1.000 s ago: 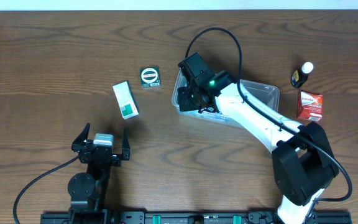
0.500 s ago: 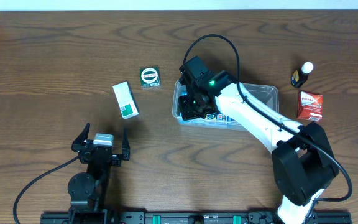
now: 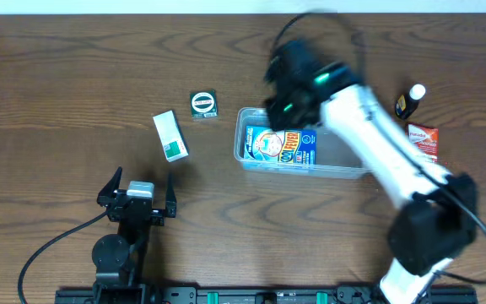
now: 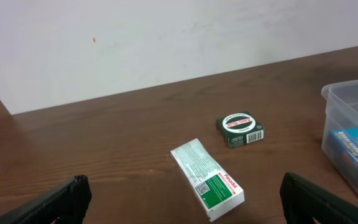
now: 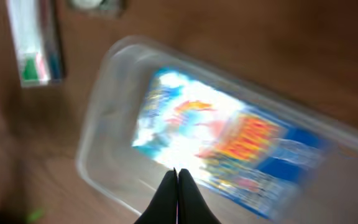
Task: Pack container
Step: 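Move the right gripper to the red Panadol packet and grasp it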
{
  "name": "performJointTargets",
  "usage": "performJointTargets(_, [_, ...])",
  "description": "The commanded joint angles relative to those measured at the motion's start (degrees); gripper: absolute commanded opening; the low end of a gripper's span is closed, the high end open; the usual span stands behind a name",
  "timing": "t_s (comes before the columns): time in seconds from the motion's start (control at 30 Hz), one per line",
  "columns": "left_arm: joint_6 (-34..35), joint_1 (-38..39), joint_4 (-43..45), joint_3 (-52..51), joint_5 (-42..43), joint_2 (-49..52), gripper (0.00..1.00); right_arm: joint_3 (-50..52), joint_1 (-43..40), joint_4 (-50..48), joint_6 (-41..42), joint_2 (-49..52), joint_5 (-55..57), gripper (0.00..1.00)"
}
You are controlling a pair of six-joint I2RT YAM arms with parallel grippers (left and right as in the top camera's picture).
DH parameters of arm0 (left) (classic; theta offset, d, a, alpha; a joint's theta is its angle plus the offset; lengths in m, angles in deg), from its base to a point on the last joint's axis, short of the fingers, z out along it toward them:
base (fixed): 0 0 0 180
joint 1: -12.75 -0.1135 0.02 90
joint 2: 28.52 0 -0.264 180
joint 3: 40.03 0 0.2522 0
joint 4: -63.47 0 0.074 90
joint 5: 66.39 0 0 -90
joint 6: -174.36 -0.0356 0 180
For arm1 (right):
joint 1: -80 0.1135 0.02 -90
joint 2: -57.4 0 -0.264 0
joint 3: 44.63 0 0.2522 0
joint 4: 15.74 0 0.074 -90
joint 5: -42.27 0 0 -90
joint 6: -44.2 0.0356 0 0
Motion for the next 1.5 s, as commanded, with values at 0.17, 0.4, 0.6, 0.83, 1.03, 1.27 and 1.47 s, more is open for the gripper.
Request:
performJointTargets(0.17, [-0.33, -0.20, -1.29, -1.36, 0.44, -0.39, 0.98, -3.93, -22.84, 8.90, -3.28, -11.93, 18.67, 0.07])
performJointTargets(0.4, [-0.33, -0.20, -1.29, -1.36, 0.46, -0.39, 0.98, -3.45, -41.03, 11.80, -4.83, -12.33, 19.54, 0.09])
performJointTargets(0.6, [-0.33, -0.20, -1.27, -1.36, 0.44, -0.39, 0.98, -0.31, -47.71, 9.97, -4.81, -12.02, 19.08, 0.10])
performJointTargets(0.83, [-0.33, -0.20, -1.29, -1.36, 0.44, -0.39, 0.98, 7.87, -48.81, 4.24, -5.25, -11.93, 19.08, 0.28])
performJointTargets(1.03, [-0.33, -0.20, -1.29, -1.36, 0.46, -0.39, 0.98, 17.70, -48.81, -2.75, -5.25, -11.91, 17.29, 0.89])
performJointTargets(1.27, [-0.33, -0.20, -1.27, -1.36, 0.44, -0.39, 0.98, 29.00, -48.72, -17.70, -10.99, -11.85, 7.56, 0.94])
performJointTargets(1.47, [-0.33, -0.20, -1.27, -1.36, 0.44, -0.39, 0.98, 34.86, -48.72, -25.44, -17.11, -11.85, 3.82, 0.90])
